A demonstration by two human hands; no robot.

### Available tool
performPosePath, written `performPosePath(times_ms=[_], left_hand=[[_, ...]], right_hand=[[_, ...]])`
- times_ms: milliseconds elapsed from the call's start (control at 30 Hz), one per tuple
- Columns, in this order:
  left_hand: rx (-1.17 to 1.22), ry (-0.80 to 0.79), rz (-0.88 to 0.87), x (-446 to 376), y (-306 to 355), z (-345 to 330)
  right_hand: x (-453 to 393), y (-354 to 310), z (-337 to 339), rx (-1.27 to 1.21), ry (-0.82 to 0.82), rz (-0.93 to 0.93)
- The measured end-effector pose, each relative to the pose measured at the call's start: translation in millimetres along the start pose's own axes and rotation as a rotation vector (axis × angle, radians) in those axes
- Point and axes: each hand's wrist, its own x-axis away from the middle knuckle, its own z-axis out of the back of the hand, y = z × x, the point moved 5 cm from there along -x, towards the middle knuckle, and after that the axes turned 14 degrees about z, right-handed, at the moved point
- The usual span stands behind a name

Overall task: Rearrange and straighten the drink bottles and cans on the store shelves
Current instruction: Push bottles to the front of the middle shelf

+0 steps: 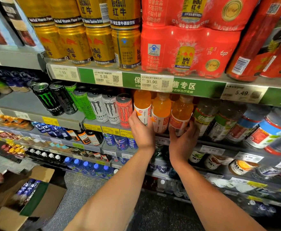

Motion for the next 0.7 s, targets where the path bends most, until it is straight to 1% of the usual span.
performPosePath(times_ms=[133,267,400,500,700], left_hand=[[0.002,0.004,-0.008,-0.6,-2.1,-1.1],[-0.051,0.02,-0.005,-3.3,1.1,-0.9],[-0.096,0.0,-0.043,-6.7,-0.4,-5.0],[-0.088,-0.013,-0.031,-8.3,-2.1,-8.1],[-0.104,-0.091,-0.053,-15.0,0.8,-15.0]], right_hand=[[-0.8,-0.6,0.5,0.004,0.009,0.013],[-1.1,1.0,1.1,0.006,0.002,0.009],[-1.8,4.4,0.4,0.002,0.001,0.008],[-2.4,5.6,1.1,-0.018,0.003,-0.007],[-2.3,6.8,2.2,-0.029,0.013,-0.005]])
